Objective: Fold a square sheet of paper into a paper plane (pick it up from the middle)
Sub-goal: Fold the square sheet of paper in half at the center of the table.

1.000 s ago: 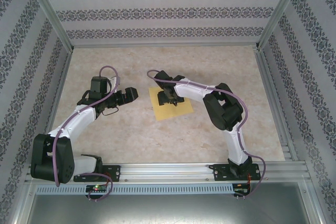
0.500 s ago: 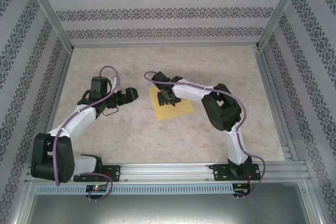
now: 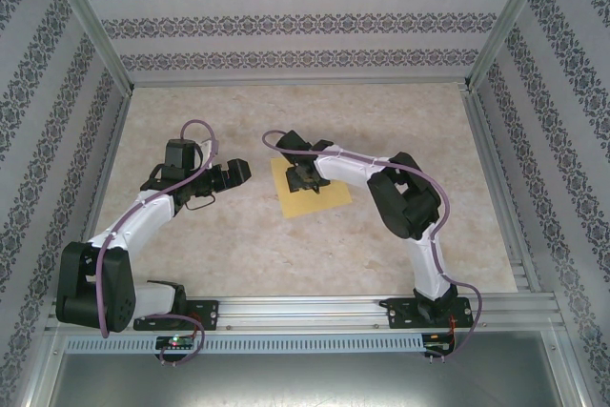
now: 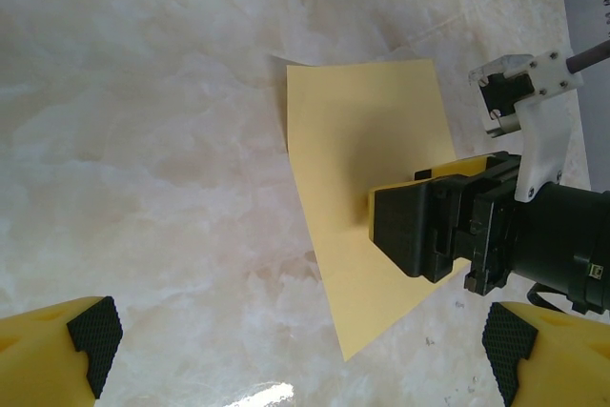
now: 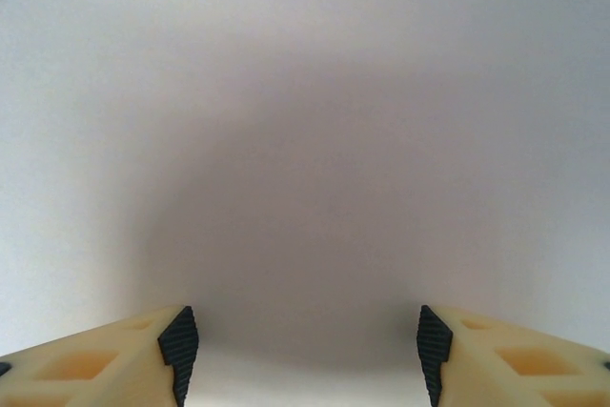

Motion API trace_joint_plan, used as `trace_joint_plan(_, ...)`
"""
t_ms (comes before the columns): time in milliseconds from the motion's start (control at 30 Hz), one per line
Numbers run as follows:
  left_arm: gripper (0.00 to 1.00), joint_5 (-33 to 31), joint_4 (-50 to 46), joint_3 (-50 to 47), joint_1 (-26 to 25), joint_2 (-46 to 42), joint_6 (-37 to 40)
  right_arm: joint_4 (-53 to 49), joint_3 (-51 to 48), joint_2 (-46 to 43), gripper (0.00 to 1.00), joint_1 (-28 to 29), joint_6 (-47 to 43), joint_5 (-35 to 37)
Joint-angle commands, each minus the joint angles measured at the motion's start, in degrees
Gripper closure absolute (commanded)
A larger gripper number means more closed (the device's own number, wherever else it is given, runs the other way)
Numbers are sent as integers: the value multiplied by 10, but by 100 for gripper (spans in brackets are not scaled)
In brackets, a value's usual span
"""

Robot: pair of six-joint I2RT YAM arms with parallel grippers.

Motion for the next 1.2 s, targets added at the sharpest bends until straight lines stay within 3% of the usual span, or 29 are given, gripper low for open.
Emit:
trace_joint_plan(0, 0, -6, -19, 0, -8, 2, 21, -4, -20, -29, 31, -7, -9, -9)
trace_joint_plan(467, 0, -6, -22, 3, -8, 12, 27, -7, 2, 34, 25, -28, -10, -53)
trace_joint_plan(767, 0, -4, -21, 6, -8, 21, 28, -23, 12, 52, 36, -24, -11, -44)
trace_joint_plan(1167, 0, -2, -23, 9, -8, 19, 28, -4, 6, 22, 60, -12, -9, -32)
